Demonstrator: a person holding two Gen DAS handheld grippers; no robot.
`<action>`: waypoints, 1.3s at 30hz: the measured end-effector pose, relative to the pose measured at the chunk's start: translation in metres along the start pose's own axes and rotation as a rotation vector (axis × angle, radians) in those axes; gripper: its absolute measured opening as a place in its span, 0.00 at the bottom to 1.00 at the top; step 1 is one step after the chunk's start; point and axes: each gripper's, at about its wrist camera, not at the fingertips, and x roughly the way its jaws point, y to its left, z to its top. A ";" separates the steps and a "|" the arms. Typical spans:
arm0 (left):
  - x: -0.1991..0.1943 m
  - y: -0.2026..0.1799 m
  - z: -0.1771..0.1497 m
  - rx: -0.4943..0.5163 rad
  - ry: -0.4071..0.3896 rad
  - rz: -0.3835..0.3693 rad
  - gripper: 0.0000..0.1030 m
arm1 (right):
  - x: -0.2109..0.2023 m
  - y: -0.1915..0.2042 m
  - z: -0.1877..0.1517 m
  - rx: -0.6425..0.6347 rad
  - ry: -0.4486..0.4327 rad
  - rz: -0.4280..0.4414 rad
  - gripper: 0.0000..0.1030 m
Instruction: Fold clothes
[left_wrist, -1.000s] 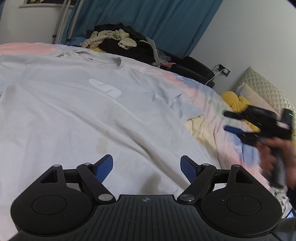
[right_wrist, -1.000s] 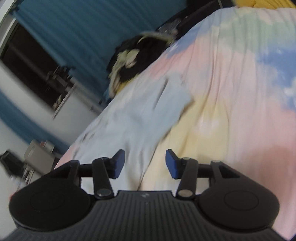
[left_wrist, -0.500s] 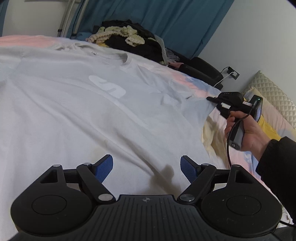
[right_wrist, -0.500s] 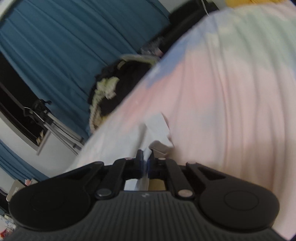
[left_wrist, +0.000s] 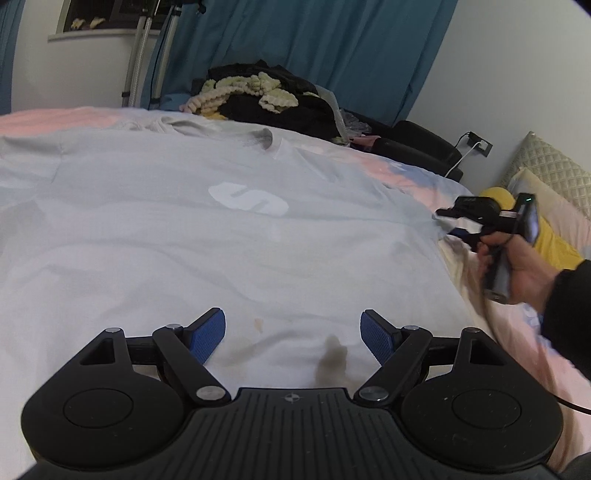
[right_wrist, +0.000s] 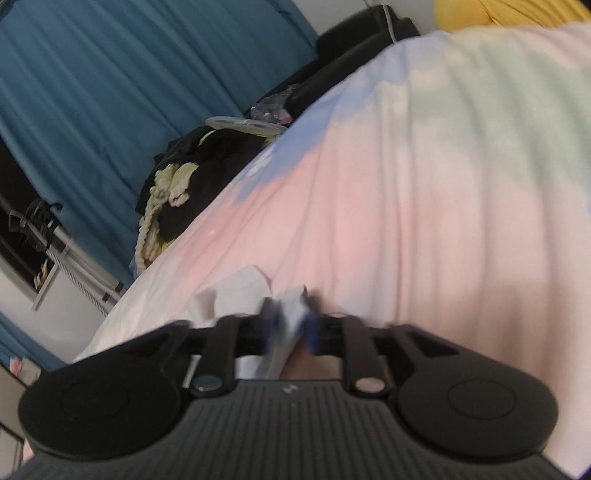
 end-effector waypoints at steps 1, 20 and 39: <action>-0.002 0.000 0.001 0.005 -0.007 0.008 0.81 | -0.010 0.007 -0.002 -0.044 0.000 0.004 0.53; -0.082 -0.009 -0.001 0.046 -0.140 0.029 0.85 | -0.258 0.157 -0.133 -0.496 0.014 0.255 0.54; -0.089 0.010 -0.003 0.009 -0.152 0.083 0.87 | -0.283 0.172 -0.237 -0.566 0.010 0.315 0.71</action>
